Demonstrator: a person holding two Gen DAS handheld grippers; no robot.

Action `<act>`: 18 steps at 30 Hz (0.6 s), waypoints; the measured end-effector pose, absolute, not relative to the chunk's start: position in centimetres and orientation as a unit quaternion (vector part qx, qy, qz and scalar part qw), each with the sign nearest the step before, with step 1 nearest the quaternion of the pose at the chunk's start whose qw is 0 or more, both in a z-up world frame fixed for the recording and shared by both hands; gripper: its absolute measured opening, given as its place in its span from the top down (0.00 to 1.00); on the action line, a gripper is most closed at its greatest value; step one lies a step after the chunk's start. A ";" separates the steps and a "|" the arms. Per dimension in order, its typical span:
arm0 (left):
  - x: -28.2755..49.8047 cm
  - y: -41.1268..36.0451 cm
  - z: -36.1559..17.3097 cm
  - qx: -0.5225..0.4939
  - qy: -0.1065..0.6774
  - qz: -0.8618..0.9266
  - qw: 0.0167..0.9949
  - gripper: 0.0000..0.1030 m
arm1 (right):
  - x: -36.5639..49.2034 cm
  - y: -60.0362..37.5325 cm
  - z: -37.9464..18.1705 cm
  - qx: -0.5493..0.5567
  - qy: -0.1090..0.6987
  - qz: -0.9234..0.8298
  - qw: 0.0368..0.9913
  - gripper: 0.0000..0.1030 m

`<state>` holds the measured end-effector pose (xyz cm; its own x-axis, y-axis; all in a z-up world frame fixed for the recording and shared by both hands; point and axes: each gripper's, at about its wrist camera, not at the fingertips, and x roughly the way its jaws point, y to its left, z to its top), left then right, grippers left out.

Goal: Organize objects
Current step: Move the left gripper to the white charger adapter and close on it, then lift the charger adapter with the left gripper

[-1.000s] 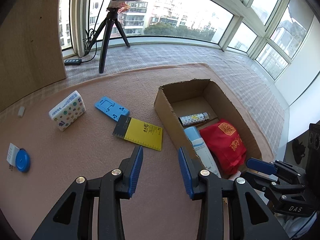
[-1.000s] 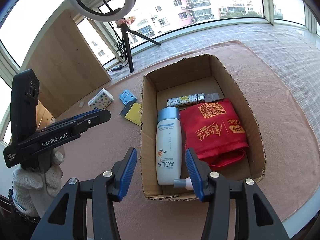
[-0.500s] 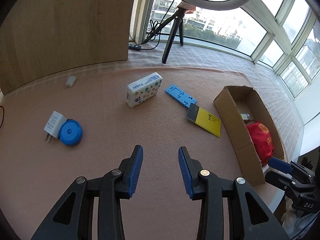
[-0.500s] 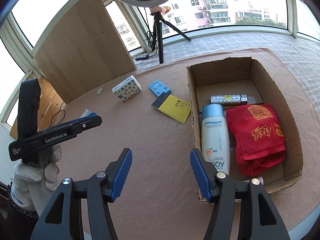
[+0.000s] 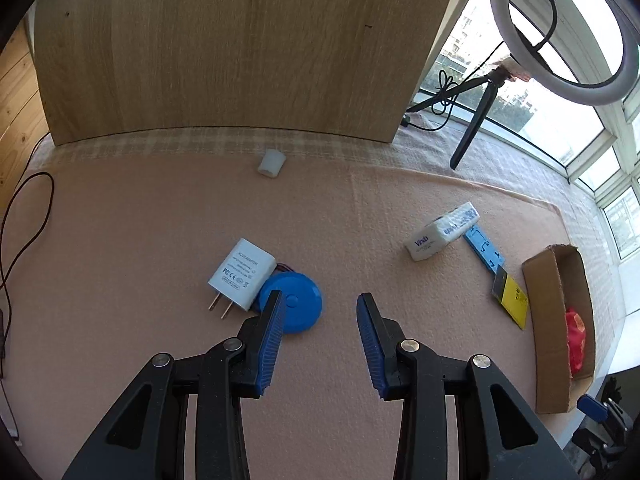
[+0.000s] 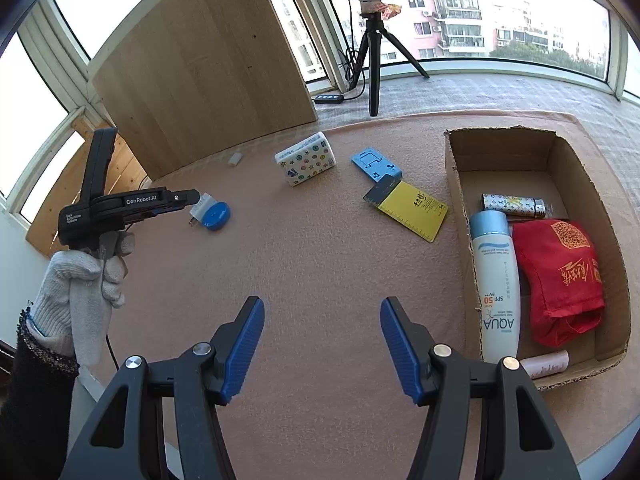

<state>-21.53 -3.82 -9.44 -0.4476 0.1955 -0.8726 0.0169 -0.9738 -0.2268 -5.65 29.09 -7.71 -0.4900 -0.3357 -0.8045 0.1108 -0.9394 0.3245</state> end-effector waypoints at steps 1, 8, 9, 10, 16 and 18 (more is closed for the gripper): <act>-22.1 -4.4 -9.6 -0.524 -0.106 0.844 0.047 0.62 | -5.6 29.0 -7.8 0.490 -0.116 -0.854 0.129 0.45; -25.7 -6.9 -11.3 -0.539 -0.113 0.835 0.018 0.62 | -5.1 28.5 -8.4 0.504 -0.116 -0.847 0.124 0.45; -26.1 -7.0 -11.7 -0.543 -0.110 0.833 0.017 0.62 | -5.0 28.4 -8.4 0.505 -0.115 -0.846 0.123 0.45; -26.5 -7.1 -12.0 -0.546 -0.108 0.830 0.015 0.62 | -4.9 28.3 -8.5 0.506 -0.113 -0.846 0.122 0.45; -28.6 -7.4 -14.6 -0.571 -0.107 0.814 0.000 0.62 | -4.9 28.0 -8.5 0.508 -0.088 -0.852 0.096 0.45; -29.0 -7.6 -15.3 -0.578 -0.107 0.809 -0.004 0.62 | -5.0 27.9 -8.4 0.507 -0.083 -0.853 0.090 0.45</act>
